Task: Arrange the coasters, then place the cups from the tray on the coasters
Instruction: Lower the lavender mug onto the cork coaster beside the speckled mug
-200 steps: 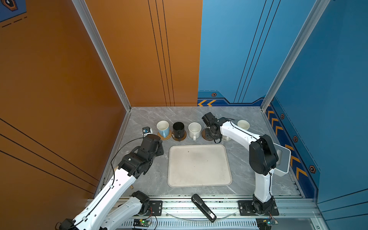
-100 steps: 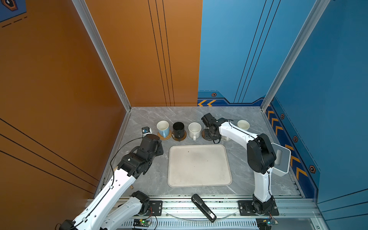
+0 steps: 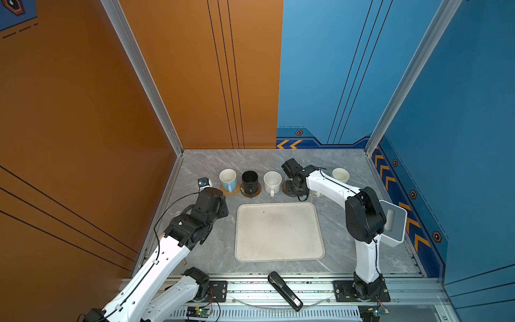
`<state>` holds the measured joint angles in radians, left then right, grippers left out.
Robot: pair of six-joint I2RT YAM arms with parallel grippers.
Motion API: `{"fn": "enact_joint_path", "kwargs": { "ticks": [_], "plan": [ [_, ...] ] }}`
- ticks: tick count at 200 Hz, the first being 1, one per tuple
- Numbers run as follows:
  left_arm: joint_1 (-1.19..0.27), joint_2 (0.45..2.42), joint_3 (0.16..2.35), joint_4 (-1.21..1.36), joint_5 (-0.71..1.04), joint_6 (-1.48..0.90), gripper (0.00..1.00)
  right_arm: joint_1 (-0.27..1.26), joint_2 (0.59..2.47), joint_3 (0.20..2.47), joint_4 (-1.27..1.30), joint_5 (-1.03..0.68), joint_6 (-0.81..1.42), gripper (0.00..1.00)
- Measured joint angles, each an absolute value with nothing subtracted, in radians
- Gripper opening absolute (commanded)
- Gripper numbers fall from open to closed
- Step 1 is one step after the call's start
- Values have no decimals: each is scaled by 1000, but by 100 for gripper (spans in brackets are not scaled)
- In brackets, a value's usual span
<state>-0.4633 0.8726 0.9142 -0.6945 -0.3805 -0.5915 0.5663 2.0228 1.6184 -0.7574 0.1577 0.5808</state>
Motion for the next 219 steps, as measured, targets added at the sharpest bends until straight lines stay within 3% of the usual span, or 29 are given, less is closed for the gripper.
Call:
{"fn": "enact_joint_path", "kwargs": {
  "ticks": [32,48,166,219],
  "plan": [
    [-463,873,914,-694,-380,-591,53,566,2029,1618,-748,157,584,8],
    [-462,872,914,-694,-380,-591,53,566,2032,1618,-747,157,584,15],
    [-458,871,914,-694,-373,-592,53,566,2034,1611,-721,159,601,39],
    [-458,866,914,-694,-373,-592,53,569,1971,1564,-714,161,603,43]
  ]
}}
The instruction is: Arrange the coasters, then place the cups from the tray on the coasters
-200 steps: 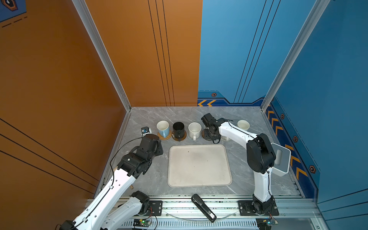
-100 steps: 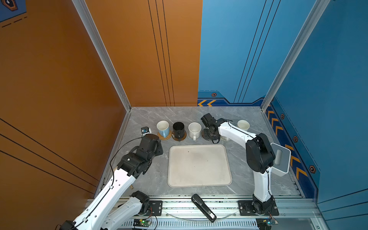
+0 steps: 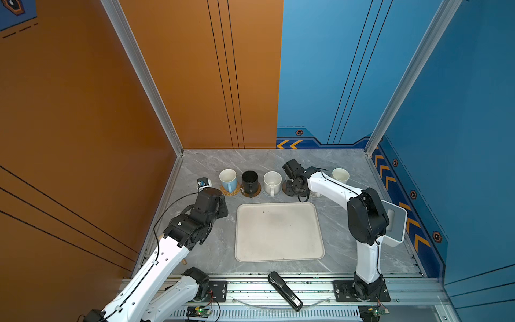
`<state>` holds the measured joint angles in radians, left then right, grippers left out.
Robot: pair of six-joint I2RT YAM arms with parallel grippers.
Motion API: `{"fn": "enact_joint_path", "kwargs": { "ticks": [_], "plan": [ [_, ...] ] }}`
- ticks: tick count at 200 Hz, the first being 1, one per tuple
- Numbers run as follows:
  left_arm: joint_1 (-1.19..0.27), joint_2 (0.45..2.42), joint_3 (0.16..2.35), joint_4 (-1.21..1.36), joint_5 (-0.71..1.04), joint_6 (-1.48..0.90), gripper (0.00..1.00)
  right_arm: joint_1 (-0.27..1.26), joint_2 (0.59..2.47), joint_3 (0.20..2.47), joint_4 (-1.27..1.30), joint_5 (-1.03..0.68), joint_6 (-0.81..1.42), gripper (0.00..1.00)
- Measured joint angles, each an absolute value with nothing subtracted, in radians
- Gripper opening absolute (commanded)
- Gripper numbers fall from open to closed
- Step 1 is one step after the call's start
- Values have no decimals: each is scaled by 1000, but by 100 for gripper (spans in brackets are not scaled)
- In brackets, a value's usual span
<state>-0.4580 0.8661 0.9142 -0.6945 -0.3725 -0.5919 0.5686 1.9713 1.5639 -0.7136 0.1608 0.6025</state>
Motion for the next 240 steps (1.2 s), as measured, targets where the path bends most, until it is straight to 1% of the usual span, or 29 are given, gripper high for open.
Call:
{"fn": "enact_joint_path", "kwargs": {
  "ticks": [71,98,115,131,143,154,162,165,170,172,182,199,203,205,208,222,226,240],
  "plan": [
    [-457,846,903,-694,-373,-591,54,591,1750,1464,-709,172,582,45],
    [-457,796,892,-690,-374,-591,57,603,1617,1391,-694,187,548,47],
    [-457,757,877,-690,-382,-590,59,604,1494,1322,-667,189,527,49],
    [-457,725,864,-690,-393,-580,62,603,1362,1245,-632,189,503,53],
    [-457,704,851,-683,-403,-566,65,602,1261,1193,-604,187,488,58],
    [-457,685,836,-671,-412,-556,70,601,1174,1150,-580,183,466,65],
    [-457,670,821,-659,-417,-542,73,601,1113,1122,-561,180,454,74],
    [-457,662,812,-651,-419,-535,74,601,1092,1112,-553,179,449,80],
    [-457,653,800,-642,-422,-525,76,601,1058,1094,-540,178,445,97],
    [-457,648,794,-637,-423,-523,76,600,1044,1087,-535,176,433,99],
    [-457,624,762,-615,-428,-508,77,600,984,1049,-515,178,413,100],
    [-457,587,704,-571,-450,-480,85,595,915,989,-491,189,385,100],
    [-457,579,688,-561,-456,-471,85,592,904,975,-488,193,379,100],
    [-457,574,681,-555,-460,-468,90,590,897,966,-486,197,376,100],
    [-457,567,670,-548,-464,-466,93,587,891,956,-485,200,369,100],
    [-457,538,620,-506,-482,-434,99,570,865,899,-474,216,339,100],
    [-457,532,606,-492,-488,-427,100,565,859,879,-467,222,329,100],
    [-456,516,560,-443,-513,-399,98,548,846,815,-448,247,304,100]
  ]
}}
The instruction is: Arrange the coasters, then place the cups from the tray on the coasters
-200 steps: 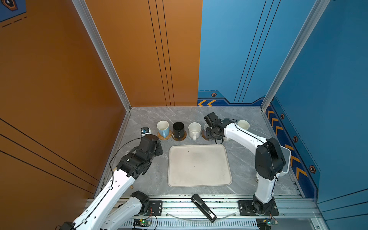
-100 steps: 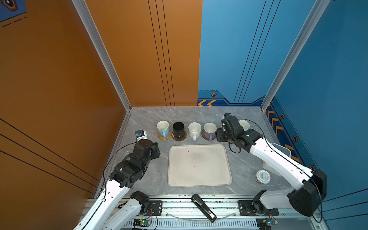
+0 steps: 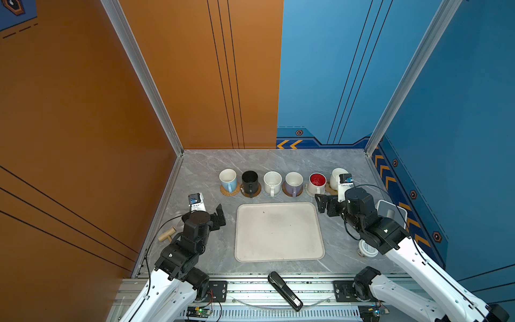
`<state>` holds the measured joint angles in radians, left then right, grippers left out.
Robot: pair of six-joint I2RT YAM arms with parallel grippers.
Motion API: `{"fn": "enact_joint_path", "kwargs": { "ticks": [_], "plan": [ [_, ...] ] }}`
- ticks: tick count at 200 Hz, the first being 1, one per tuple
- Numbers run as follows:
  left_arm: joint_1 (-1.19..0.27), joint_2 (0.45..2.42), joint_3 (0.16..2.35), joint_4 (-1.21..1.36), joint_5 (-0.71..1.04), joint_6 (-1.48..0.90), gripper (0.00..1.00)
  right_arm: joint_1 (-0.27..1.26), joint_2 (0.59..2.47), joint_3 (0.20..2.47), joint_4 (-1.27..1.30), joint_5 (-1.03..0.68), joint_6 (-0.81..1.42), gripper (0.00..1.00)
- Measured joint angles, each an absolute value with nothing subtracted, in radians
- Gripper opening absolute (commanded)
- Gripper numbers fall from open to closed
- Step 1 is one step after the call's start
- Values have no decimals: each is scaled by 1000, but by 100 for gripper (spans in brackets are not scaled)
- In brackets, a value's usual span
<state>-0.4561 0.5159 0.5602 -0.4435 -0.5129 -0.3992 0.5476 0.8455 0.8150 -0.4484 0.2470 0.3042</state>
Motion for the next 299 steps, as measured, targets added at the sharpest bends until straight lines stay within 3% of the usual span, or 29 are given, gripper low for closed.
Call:
{"fn": "enact_joint_path", "kwargs": {
  "ticks": [57,128,220,299],
  "plan": [
    [-456,505,365,-186,-689,-267,98,333,826,646,-350,342,278,100],
    [-409,511,171,150,-782,-86,98,114,963,423,30,166,168,100],
    [-164,754,95,477,-608,-72,98,23,1267,390,365,43,101,100],
    [-105,1113,125,737,-468,-75,98,-1,1386,433,530,-28,84,100]
  ]
}}
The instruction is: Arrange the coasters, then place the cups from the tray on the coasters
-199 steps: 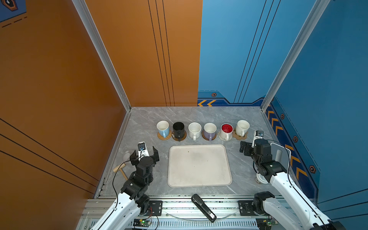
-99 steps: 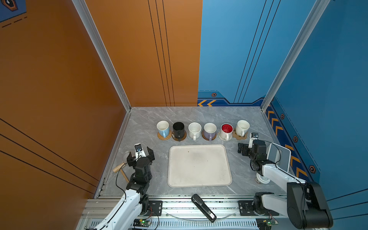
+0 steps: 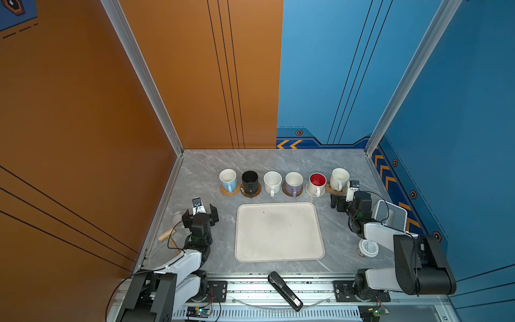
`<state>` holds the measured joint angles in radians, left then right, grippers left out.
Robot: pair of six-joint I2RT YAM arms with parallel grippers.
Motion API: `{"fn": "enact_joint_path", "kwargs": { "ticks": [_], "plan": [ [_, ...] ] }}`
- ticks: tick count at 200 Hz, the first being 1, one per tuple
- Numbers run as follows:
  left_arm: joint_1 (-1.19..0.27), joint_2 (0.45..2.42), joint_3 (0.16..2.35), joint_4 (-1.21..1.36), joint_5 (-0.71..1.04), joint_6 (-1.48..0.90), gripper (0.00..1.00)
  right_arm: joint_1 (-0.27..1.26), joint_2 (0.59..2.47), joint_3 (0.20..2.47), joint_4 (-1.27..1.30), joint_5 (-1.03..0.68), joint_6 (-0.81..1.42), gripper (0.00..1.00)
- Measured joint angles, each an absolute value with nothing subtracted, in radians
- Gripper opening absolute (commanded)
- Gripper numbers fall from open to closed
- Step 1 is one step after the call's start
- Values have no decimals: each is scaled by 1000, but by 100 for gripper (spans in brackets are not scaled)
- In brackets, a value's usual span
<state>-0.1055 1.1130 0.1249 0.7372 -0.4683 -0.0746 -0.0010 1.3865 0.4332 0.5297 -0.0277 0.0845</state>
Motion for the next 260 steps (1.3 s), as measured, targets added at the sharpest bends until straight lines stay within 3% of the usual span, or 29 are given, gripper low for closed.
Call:
{"fn": "enact_joint_path", "kwargs": {
  "ticks": [53,116,170,211,260],
  "plan": [
    [-103,1256,167,888,-395,-71,98,-1,1404,435,588,-76,79,100],
    [-91,1290,167,977,-354,-48,98,-1,1391,406,653,-129,65,100],
    [-89,1567,166,1231,-327,3,98,-1,1395,366,754,-133,41,100],
    [-95,1600,172,1300,-325,19,98,-4,1538,310,943,-128,37,100],
    [-97,1601,181,1316,-345,19,98,-14,1547,324,963,-127,38,100]
  ]
}}
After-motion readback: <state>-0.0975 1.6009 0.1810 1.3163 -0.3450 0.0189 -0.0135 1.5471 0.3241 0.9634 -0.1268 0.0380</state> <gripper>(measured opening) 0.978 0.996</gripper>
